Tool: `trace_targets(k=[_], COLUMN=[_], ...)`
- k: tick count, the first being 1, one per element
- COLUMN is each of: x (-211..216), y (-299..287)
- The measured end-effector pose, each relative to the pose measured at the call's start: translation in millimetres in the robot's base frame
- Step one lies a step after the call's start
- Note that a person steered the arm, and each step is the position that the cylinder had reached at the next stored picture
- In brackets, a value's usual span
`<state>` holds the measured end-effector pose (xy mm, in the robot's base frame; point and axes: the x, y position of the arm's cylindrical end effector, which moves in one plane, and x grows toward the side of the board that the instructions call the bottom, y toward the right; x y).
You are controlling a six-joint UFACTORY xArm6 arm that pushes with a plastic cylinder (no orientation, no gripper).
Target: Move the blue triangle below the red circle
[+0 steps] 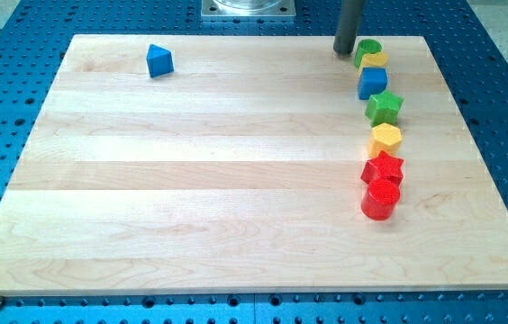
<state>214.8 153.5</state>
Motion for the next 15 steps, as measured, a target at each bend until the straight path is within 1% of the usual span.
trace_targets(k=[1,3,4,5,6,7,8,9,10,11,12,13,14,15], x=[-10,149,127,67,38,59,109,189,161,121,166,250,206,154], y=[-76,-256,-388,-389,-322,-219,-150,-147,-177,-154,-142,-144,-189,-163])
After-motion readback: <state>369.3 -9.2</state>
